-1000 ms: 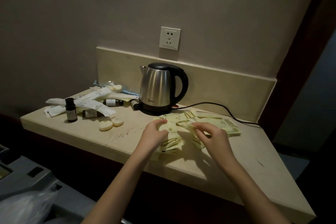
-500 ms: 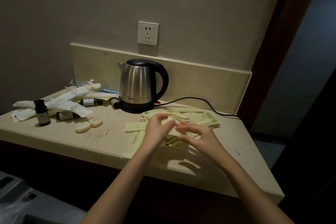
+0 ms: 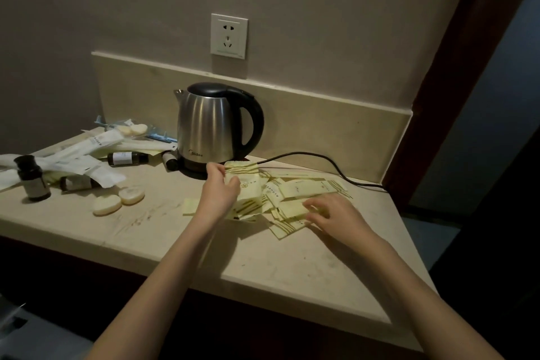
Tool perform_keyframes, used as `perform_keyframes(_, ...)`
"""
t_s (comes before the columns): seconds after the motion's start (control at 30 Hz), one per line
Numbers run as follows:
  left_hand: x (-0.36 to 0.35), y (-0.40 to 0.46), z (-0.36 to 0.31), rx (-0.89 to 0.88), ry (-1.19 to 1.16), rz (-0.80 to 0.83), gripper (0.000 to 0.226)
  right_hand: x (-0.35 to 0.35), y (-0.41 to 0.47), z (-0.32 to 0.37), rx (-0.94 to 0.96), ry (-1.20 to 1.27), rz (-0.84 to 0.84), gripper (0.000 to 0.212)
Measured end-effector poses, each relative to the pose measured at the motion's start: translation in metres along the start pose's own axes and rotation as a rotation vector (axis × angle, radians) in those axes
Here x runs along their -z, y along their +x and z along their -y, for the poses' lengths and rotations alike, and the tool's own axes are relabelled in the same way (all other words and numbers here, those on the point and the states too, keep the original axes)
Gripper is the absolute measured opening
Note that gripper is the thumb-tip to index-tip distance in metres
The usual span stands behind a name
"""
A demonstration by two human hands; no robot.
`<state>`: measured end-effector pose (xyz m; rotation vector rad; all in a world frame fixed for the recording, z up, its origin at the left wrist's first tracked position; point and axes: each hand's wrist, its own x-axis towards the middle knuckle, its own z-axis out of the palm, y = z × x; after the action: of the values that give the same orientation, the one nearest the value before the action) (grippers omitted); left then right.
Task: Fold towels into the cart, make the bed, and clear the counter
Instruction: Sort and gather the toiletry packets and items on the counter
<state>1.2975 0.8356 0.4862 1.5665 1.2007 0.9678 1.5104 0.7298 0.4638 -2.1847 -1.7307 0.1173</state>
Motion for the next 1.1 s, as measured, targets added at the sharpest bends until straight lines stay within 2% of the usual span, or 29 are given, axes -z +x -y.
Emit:
perform_keyframes(0.07,0.007,0.005,0.007,0.033,-0.014,-0.026,0.023,0.004,0.0,-0.002,0.001,-0.039,-0.04,0.03)
perform_keyframes(0.23,0.011,0.009,0.01,0.055,0.019,-0.006,0.029,0.002,0.018,0.015,0.021,0.092,-0.086,0.023)
perform_keyframes(0.33,0.011,0.012,0.01,0.057,0.026,0.003,0.032,-0.006,0.032,0.029,0.021,0.146,-0.001,0.035)
perform_keyframes(0.43,0.011,0.014,0.013,0.044,0.044,-0.006,0.034,-0.013,0.03,0.028,0.043,0.057,0.074,0.035)
perform_keyframes(0.57,0.007,0.01,0.014,0.026,0.071,-0.003,0.034,-0.006,0.024,0.025,0.019,-0.119,0.015,0.028)
perform_keyframes(0.67,0.002,0.011,0.012,0.012,0.074,-0.001,0.033,-0.004,0.042,0.032,0.018,-0.055,-0.051,0.027)
perform_keyframes(0.83,0.0,0.016,0.011,0.003,0.1,0.007,0.036,-0.017,0.073,0.036,-0.052,0.123,0.122,0.049)
perform_keyframes(1.0,0.004,0.017,0.013,0.023,0.076,0.013,0.037,-0.022,0.085,0.043,-0.189,0.339,0.104,0.07)
perform_keyframes(1.1,0.009,0.015,0.016,-0.034,0.013,0.001,0.049,-0.017,0.083,0.049,-0.237,0.451,0.115,0.075)
